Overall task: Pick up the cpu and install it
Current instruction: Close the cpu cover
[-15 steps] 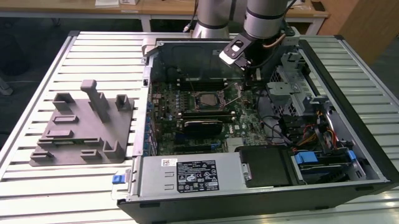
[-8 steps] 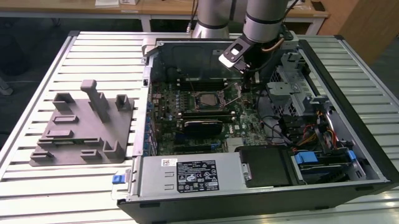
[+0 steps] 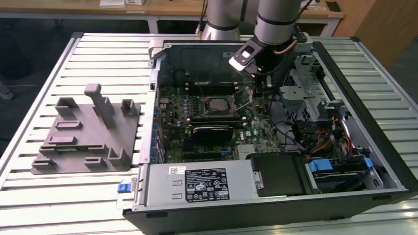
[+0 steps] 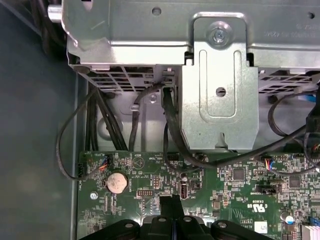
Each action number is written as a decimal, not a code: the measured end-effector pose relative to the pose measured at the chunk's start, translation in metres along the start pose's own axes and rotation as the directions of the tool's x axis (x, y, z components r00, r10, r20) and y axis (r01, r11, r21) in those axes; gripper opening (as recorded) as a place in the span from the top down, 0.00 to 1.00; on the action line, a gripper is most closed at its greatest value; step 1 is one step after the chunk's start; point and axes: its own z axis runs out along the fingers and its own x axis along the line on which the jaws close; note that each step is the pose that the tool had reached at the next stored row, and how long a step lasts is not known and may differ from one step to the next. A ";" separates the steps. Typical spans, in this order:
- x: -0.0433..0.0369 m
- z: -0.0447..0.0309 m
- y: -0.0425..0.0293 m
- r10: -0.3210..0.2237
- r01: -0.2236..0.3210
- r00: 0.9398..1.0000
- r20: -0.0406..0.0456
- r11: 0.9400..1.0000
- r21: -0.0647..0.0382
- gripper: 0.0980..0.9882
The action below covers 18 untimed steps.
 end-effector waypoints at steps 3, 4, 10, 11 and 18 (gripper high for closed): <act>0.0000 -0.0002 -0.0025 0.000 0.000 1.000 0.000 1.000 0.000 0.99; 0.0000 -0.0002 -0.0035 0.000 0.000 1.000 0.000 1.000 0.000 0.99; 0.0000 -0.0006 -0.0108 0.000 0.000 1.000 0.000 1.000 0.000 0.99; 0.0000 -0.0006 -0.0123 0.001 -0.001 1.000 0.000 1.000 0.000 0.99; 0.0000 -0.0012 -0.0246 0.002 -0.002 1.000 0.000 1.000 0.000 0.99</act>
